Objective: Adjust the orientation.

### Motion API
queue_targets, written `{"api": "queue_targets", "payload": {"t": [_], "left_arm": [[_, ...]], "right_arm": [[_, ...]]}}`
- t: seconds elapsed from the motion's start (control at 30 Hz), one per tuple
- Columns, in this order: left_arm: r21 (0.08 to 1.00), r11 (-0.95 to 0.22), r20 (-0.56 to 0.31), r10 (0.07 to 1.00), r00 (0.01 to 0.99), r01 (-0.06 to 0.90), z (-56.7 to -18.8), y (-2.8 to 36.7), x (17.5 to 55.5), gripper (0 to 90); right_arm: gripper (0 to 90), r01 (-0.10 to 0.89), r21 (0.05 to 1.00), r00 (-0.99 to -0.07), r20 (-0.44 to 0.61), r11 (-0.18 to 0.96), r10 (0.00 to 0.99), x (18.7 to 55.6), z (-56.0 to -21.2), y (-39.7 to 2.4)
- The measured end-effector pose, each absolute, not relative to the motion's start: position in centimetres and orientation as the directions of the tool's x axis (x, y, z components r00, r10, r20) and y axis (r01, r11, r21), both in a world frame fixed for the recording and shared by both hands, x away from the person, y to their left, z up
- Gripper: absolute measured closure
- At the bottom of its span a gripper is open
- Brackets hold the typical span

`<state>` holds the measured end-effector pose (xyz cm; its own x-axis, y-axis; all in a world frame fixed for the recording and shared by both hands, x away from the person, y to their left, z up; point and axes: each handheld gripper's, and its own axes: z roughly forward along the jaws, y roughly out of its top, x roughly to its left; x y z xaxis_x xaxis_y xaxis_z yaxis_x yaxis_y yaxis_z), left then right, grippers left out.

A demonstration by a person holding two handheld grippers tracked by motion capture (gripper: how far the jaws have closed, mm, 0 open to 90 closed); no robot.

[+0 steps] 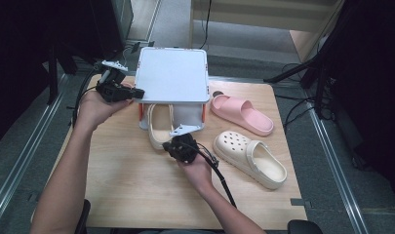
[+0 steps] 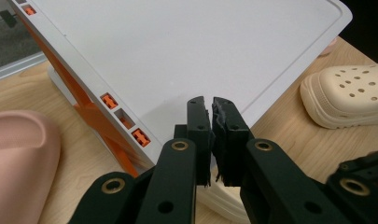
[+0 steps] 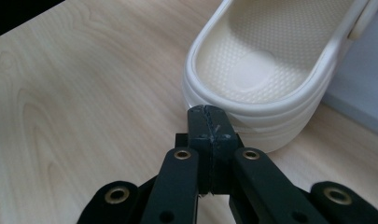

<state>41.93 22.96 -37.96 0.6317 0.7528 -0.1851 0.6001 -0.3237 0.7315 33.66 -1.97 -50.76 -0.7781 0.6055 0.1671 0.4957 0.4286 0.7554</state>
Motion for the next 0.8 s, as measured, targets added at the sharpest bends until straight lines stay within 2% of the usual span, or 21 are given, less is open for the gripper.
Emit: {"api": "queue_targets", "payload": {"t": [0.27, 0.8], "left_arm": [[0.733, -0.323, -0.184, 0.754, 0.631, 0.599, -38.0, 22.9, 41.9, 85.7], [0.734, -0.316, -0.193, 0.752, 0.631, 0.601, -38.0, 22.9, 41.9, 85.6]], "right_arm": [[90.0, 0.469, 0.767, -0.78, 0.127, 0.438, 0.613, 35.9, -50.8, 0.2], [90.0, 0.486, 0.778, -0.754, 0.143, 0.399, 0.641, 39.7, -51.1, 2.4]]}}
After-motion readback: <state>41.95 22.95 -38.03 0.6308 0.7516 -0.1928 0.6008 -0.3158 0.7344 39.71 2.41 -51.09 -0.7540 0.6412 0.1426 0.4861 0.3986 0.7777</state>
